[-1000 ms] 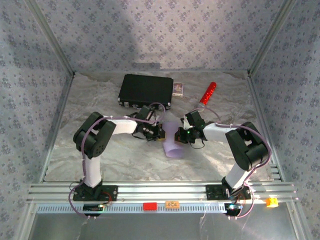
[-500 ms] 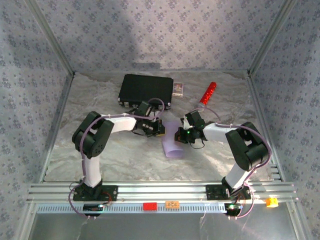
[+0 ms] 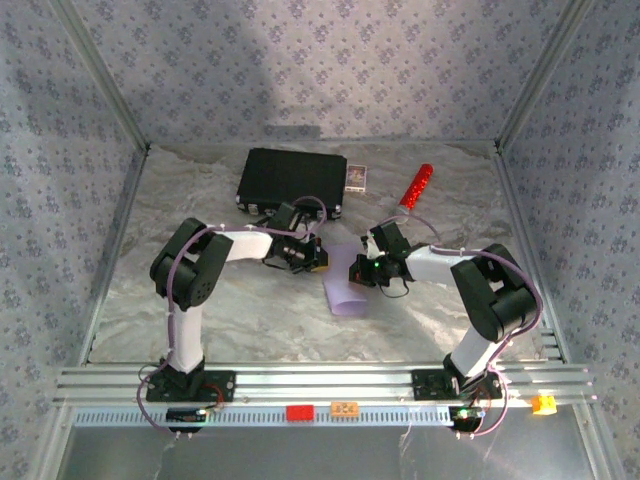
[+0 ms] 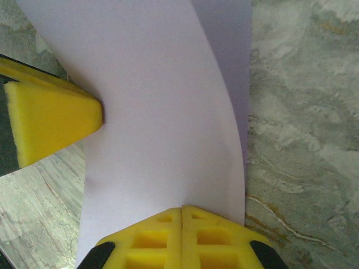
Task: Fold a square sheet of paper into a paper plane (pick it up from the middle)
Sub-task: First fold the square sheet of paper in half at the center of the table.
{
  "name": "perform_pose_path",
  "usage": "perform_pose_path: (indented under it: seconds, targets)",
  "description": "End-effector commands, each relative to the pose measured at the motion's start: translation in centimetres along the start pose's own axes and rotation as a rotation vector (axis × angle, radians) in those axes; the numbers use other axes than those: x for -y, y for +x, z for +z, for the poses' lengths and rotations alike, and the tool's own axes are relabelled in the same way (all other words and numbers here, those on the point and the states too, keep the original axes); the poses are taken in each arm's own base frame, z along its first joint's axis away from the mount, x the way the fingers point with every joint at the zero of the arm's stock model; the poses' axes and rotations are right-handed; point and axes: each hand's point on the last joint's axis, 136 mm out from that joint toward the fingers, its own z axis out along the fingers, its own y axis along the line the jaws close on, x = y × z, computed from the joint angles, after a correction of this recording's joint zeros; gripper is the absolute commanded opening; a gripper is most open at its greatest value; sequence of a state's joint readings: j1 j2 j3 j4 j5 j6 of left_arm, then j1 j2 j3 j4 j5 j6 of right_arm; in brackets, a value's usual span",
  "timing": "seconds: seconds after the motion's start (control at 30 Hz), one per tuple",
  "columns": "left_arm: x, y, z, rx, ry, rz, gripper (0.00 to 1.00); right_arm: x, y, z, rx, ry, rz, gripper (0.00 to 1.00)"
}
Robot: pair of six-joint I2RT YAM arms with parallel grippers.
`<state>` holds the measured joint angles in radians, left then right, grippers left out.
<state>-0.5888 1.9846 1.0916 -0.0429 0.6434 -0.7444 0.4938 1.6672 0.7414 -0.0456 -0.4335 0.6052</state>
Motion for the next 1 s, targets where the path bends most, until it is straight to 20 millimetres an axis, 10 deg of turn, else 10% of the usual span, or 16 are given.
perform_pose_path:
  seconds: [0.0,0.97]
  targets:
    - [0.5,-0.7,-0.5,0.001,0.01,0.01,0.0,6.1,3.7,0.8,-0.096,0.242,0.073,0.0]
    - [-2.9,-6.5,-1.2,0.172,-0.076,-0.119,0.0,6.2,3.9,0.9,-0.104,0.24,0.07,0.0]
